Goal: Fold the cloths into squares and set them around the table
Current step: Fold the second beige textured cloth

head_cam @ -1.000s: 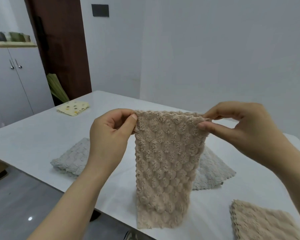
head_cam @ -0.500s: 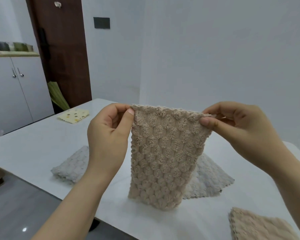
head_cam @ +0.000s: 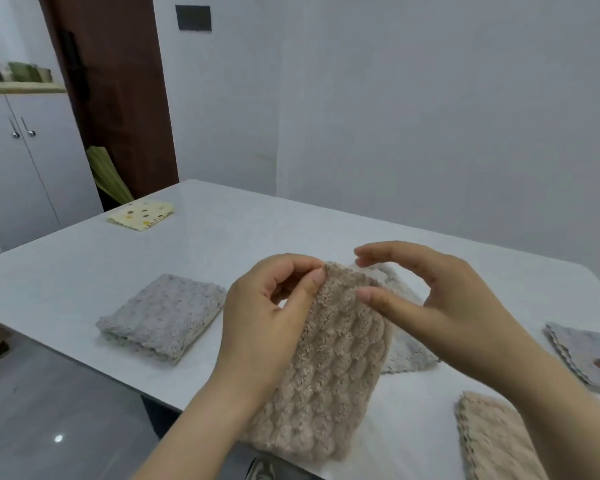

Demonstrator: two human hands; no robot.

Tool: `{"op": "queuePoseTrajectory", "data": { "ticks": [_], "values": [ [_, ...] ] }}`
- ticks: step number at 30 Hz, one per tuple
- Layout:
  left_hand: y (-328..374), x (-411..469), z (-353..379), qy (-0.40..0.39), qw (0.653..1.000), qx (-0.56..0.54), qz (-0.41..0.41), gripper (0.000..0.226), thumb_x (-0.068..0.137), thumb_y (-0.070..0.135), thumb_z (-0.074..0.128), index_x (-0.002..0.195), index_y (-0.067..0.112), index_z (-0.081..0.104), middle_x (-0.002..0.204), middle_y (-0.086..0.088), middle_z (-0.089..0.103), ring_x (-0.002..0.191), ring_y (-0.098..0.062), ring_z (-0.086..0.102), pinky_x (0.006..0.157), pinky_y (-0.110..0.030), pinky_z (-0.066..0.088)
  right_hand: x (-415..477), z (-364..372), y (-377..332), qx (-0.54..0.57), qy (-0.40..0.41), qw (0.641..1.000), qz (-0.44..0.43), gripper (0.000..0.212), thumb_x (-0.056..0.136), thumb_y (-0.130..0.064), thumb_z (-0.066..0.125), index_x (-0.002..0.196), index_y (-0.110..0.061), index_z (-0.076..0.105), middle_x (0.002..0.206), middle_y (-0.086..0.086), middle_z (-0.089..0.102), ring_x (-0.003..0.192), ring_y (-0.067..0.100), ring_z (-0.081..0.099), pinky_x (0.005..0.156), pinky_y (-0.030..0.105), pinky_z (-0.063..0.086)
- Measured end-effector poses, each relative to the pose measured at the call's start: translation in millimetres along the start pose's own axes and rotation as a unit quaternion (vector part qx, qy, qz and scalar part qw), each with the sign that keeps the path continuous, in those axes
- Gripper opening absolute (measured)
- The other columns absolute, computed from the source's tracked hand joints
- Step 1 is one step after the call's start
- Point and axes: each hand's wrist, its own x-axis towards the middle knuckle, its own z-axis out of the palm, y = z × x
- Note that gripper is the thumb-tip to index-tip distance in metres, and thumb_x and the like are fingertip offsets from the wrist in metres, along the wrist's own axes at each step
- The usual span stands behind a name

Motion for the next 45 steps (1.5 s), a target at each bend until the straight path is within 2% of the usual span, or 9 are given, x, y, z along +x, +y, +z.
{"op": "queuePoseTrajectory", "data": {
  "ticks": [6, 10, 14, 18, 22, 25, 29, 37, 45],
  "values": [
    [-3.2, -18.2, 7.9, -0.02, 0.999, -0.003, -0.026, 0.018, 0.083, 0.013, 0.068, 0.078, 0.03, 0.072, 0.079, 0.014, 0.07, 0.077, 0.001, 0.065, 0.066, -0.007, 0.045, -9.3, 16.0, 9.2, 0.04, -0.037, 0.998, 0.012, 0.026, 0.083, -0.044, 0.064, 0.109, -0.038, 0.067, 0.109, -0.03, 0.065, 0.111, -0.013, 0.054, 0.097, 0.015, 0.041],
    [-4.0, -25.7, 9.3, -0.019, 0.998, -0.036, -0.048, 0.012, 0.082, 0.015, 0.069, 0.079, 0.026, 0.073, 0.077, 0.012, 0.072, 0.074, -0.001, 0.066, 0.064, -0.008, 0.046, -13.4, 21.8, 14.0, 0.063, -0.04, 0.997, 0.025, 0.011, 0.084, -0.039, 0.066, 0.094, -0.036, 0.069, 0.098, -0.027, 0.068, 0.102, -0.006, 0.061, 0.092, 0.025, 0.048],
    [-4.3, -31.3, 9.1, -0.034, 0.996, -0.049, -0.065, 0.005, 0.08, 0.021, 0.072, 0.082, 0.025, 0.071, 0.081, 0.011, 0.072, 0.08, -0.006, 0.068, 0.068, -0.017, 0.052, -16.9, 25.2, 14.6, 0.112, -0.034, 0.993, 0.029, 0.004, 0.086, -0.027, 0.067, 0.084, -0.029, 0.07, 0.087, -0.014, 0.071, 0.088, 0.005, 0.067, 0.08, 0.035, 0.053],
    [-15.0, -38.0, 5.6, -0.046, 0.994, -0.033, -0.099, 0.018, 0.075, 0.022, 0.077, 0.086, 0.032, 0.066, 0.083, 0.01, 0.07, 0.082, -0.007, 0.066, 0.072, -0.018, 0.053, -19.3, 27.3, 16.6, 0.149, -0.012, 0.988, 0.039, 0.005, 0.09, -0.024, 0.063, 0.085, -0.024, 0.067, 0.086, -0.006, 0.07, 0.078, 0.023, 0.065, 0.076, 0.047, 0.052],
    [-22.0, -41.5, 4.1, -0.032, 0.995, -0.018, -0.097, 0.02, 0.076, 0.012, 0.075, 0.082, 0.028, 0.065, 0.076, 0.007, 0.069, 0.073, -0.008, 0.065, 0.067, -0.016, 0.05, -21.4, 31.6, 17.8, 0.143, -0.013, 0.988, 0.052, 0.006, 0.085, -0.033, 0.067, 0.087, -0.027, 0.067, 0.086, -0.011, 0.069, 0.086, 0.008, 0.065, 0.079, 0.035, 0.052],
    [-22.8, -42.7, 3.8, -0.032, 0.995, -0.02, -0.093, 0.021, 0.076, 0.011, 0.075, 0.081, 0.027, 0.063, 0.075, 0.007, 0.068, 0.072, -0.009, 0.065, 0.065, -0.017, 0.05, -21.5, 34.2, 14.3, 0.139, -0.012, 0.989, 0.046, 0.016, 0.082, -0.043, 0.067, 0.087, -0.028, 0.071, 0.085, -0.01, 0.071, 0.087, 0.008, 0.066, 0.078, 0.031, 0.051],
    [-21.8, -47.2, 2.4, -0.044, 0.996, -0.009, -0.079, 0.019, 0.076, 0.016, 0.076, 0.079, 0.026, 0.061, 0.076, 0.008, 0.066, 0.073, -0.007, 0.064, 0.064, -0.014, 0.048, -20.5, 34.1, 12.5, 0.151, 0.008, 0.988, 0.038, 0.01, 0.085, -0.03, 0.069, 0.08, -0.022, 0.073, 0.076, -0.002, 0.07, 0.077, 0.014, 0.065, 0.073, 0.035, 0.049],
    [-25.6, -53.2, -1.6, -0.056, 0.996, 0.02, -0.068, 0.011, 0.07, 0.037, 0.073, 0.073, 0.027, 0.068, 0.069, 0.012, 0.066, 0.067, -0.004, 0.061, 0.064, -0.015, 0.047, -19.0, 27.1, 10.2, 0.162, 0.045, 0.985, 0.042, 0.013, 0.083, -0.024, 0.069, 0.07, -0.025, 0.07, 0.068, -0.009, 0.067, 0.069, 0.003, 0.062, 0.063, 0.012, 0.044],
    [-44.0, -60.0, -11.7, -0.081, 0.994, 0.035, -0.071, 0.019, 0.069, 0.043, 0.073, 0.066, 0.025, 0.07, 0.065, 0.007, 0.063, 0.059, -0.001, 0.054, 0.058, -0.012, 0.039, -15.8, 17.1, 12.7, 0.161, 0.09, 0.982, 0.038, 0.008, 0.085, -0.02, 0.069, 0.078, -0.019, 0.073, 0.075, -0.003, 0.071, 0.075, 0.011, 0.066, 0.07, 0.024, 0.051]
  ]
}}
